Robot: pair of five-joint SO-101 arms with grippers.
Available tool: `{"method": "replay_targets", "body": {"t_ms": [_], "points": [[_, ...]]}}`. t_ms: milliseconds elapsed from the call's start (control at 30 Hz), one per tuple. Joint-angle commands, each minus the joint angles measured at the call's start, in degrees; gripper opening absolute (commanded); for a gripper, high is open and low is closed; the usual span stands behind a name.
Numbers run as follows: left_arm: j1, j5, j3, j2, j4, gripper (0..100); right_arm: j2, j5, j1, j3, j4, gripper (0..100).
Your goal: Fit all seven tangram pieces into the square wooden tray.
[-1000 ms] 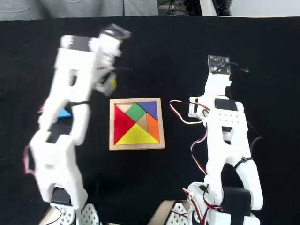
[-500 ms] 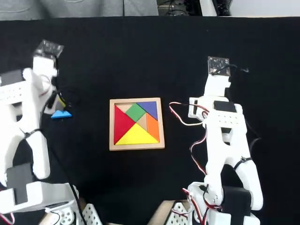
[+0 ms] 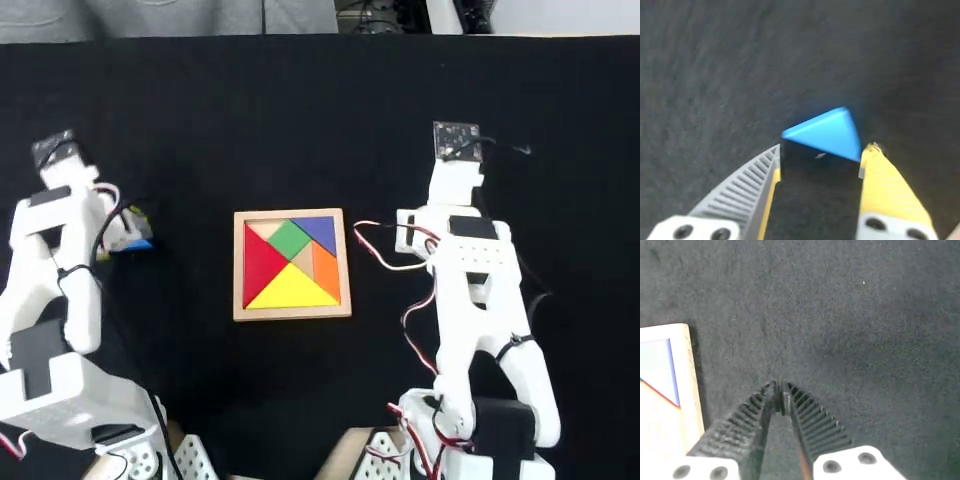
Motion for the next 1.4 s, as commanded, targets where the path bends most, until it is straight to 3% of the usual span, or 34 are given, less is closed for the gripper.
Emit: {"method": "replay_targets", "body": {"t_ms": [0,267,333,600,833,967,1133,1367], "points": [[-4.3,6.9,3.8,-0.9,-1.2,26,-2.4,0.7,-1.1,-0.3,-1.0,1.3],[-2.2,30.2,2.9,-0.9,-4.0,26,-2.5,0.7,-1.1,-0.2,-1.0,1.5],[-2.4,33.1,2.9,-0.4,-5.9,26,-2.6,0.7,-1.1,-0.1,-1.0,1.5],[-4.4,34.9,0.6,0.4,-7.2,26,-2.8,0.7,-1.1,-0.1,-0.8,1.5],[-4.4,38.4,0.9,3.1,-13.4,24,-2.8,0.7,-1.1,-0.1,-0.6,1.5],[-4.4,38.2,-3.0,6.2,-9.8,16,-2.8,0.7,-1.1,-0.1,-0.6,1.5],[-3.7,38.4,-7.3,8.8,-5.1,17,-2.8,0.7,-1.1,-0.1,-0.6,1.5],[-2.1,37.2,-8.0,9.4,-5.1,17,-2.8,0.7,-1.1,-0.1,-0.6,1.5]]}}
